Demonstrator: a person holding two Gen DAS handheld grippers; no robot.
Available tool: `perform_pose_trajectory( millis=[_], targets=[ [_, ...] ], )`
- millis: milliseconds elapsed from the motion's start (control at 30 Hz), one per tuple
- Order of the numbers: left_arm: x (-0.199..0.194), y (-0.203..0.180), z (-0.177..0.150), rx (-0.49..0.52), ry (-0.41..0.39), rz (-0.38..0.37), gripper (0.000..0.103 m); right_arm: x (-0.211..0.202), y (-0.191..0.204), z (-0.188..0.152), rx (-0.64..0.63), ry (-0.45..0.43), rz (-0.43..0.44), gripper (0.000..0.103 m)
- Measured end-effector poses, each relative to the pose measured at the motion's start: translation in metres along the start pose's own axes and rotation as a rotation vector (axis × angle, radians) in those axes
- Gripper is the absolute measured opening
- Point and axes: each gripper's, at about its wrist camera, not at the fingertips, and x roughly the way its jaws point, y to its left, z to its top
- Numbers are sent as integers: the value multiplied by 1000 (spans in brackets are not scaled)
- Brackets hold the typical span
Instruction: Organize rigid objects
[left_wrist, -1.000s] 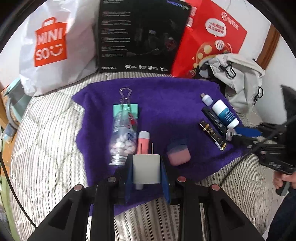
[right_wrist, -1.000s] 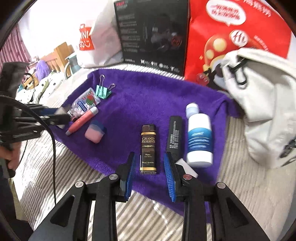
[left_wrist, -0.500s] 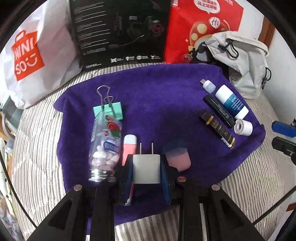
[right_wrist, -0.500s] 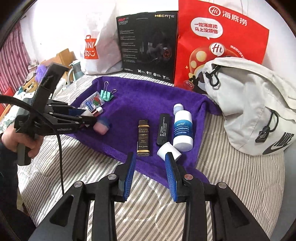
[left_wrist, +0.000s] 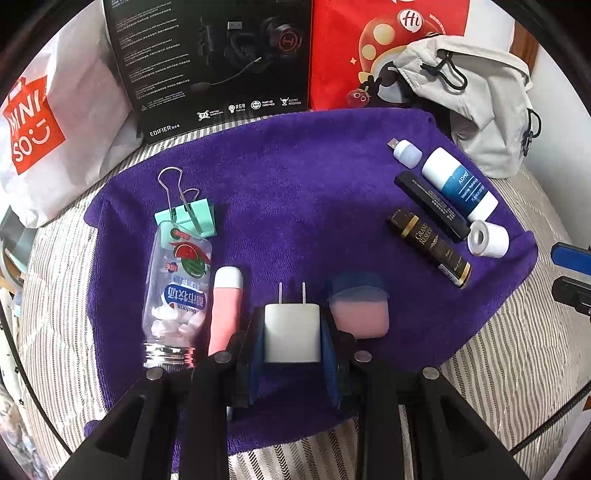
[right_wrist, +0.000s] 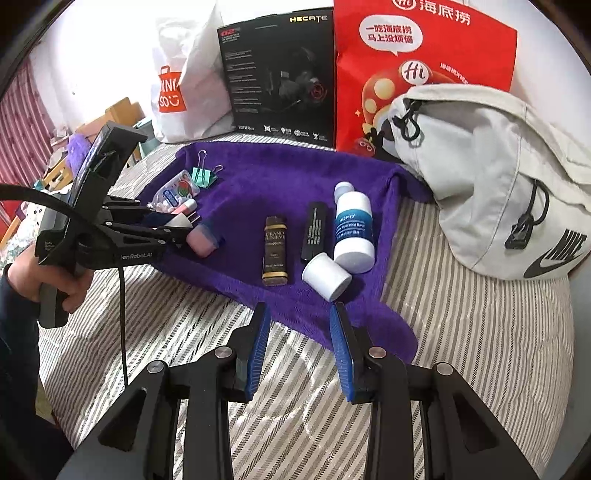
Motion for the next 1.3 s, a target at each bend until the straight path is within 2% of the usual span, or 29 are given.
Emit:
perform_pose_trajectory(
  millis=[133,233,433,467,600,667,700,733,900,967,1067,1133,1200,1300],
  targets=[
    [-2,3,-1,-10,16,-2,31,1,1,-1,1,3,0,34],
    [-5,7,-2,-14,7,0,40,-1,0,-1,6,-3,-3,35],
    [-21,4,-8,7,-9,-6,41,-10,2,-6,30,-17,-15,42],
    [-25,4,-9,7,-15,-4,44,-11,3,-7,35,-18,-23,43],
    [-48,3,-19,-4,-56,-8,60,-20,7,-13,80,-38,-44,54],
    [-61,2,-27,-12,-76,-24,71,-29,7,-17,136,-75,-60,65],
    [-65,2,-31,-14,-85,-25,74,-32,7,-18,161,-81,-53,76],
    [-73,2,-37,-15,-96,-24,77,-35,8,-20,180,-83,-54,82],
    [-94,3,-61,-59,-138,-25,93,-42,19,-25,228,-76,-110,90],
    [-103,5,-72,-105,-179,-29,100,-48,25,-28,250,-86,-139,102],
    [-117,9,-85,-180,-204,-29,103,-58,37,-34,279,-113,-163,103],
    [-121,11,-93,-227,-186,-44,103,-64,44,-37,290,-118,-159,103],
    [-123,11,-101,-248,-175,-16,103,-72,54,-41,286,-127,-161,103],
    [-128,4,-114,-221,-174,90,103,-80,69,-47,272,-124,-179,103]
  ],
)
